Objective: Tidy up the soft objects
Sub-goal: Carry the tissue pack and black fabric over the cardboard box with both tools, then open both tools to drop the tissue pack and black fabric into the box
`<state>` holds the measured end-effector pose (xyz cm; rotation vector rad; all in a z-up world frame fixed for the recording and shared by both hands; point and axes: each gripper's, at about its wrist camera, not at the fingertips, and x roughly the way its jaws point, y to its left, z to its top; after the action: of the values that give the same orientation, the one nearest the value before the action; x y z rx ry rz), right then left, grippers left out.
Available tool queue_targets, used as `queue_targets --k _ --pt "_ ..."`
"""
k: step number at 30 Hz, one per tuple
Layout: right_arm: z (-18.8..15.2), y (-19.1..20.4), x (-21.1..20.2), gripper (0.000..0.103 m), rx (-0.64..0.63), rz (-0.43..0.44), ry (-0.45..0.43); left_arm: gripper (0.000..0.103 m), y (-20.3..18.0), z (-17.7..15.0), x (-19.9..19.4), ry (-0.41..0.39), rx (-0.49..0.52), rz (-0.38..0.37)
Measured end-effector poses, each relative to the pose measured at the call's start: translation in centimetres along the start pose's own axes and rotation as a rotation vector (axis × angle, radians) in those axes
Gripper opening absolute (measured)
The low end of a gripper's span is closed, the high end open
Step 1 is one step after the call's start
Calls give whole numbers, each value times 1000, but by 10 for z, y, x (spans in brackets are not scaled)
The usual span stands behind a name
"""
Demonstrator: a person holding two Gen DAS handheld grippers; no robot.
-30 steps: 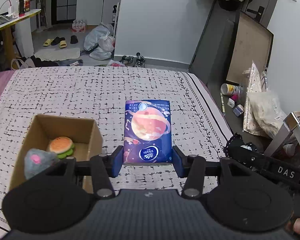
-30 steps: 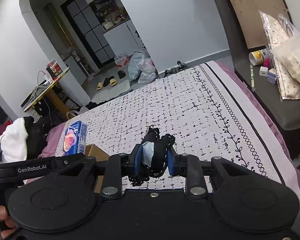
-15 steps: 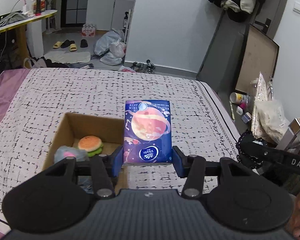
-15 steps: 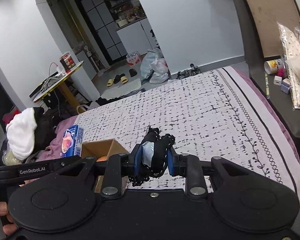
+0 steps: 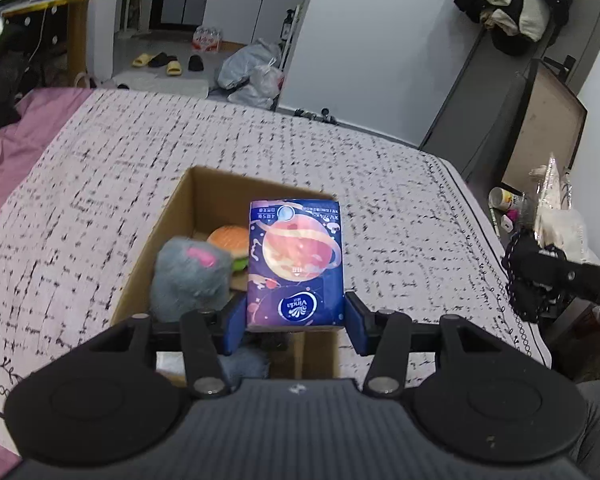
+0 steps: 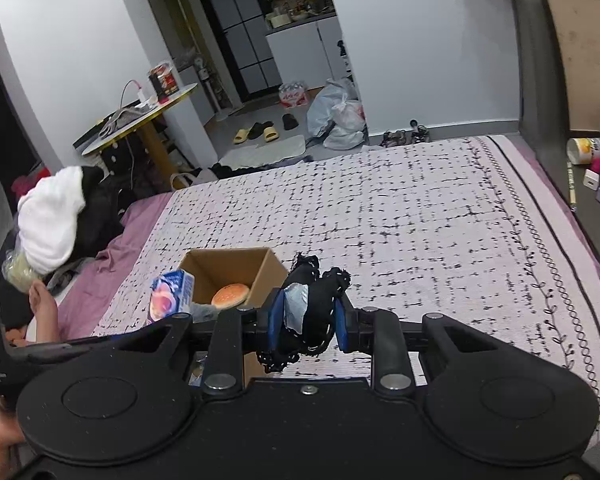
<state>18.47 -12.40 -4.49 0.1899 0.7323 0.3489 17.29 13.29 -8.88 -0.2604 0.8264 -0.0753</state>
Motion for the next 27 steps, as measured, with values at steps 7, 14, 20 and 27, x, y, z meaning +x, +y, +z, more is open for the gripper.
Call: queue_targets --k 7,14,20,27 --pt "-2 24 17 26 -38 22 23 50 15 -11 17 56 -38 -13" --pt "-3 48 41 26 -55 58 57 58 21 -15 21 58 -31 -16" --pt "-4 64 60 26 -67 79 80 59 37 -13 10 50 -67 43" --pt "-4 79 83 26 -71 84 103 59 54 -9 3 48 -120 70"
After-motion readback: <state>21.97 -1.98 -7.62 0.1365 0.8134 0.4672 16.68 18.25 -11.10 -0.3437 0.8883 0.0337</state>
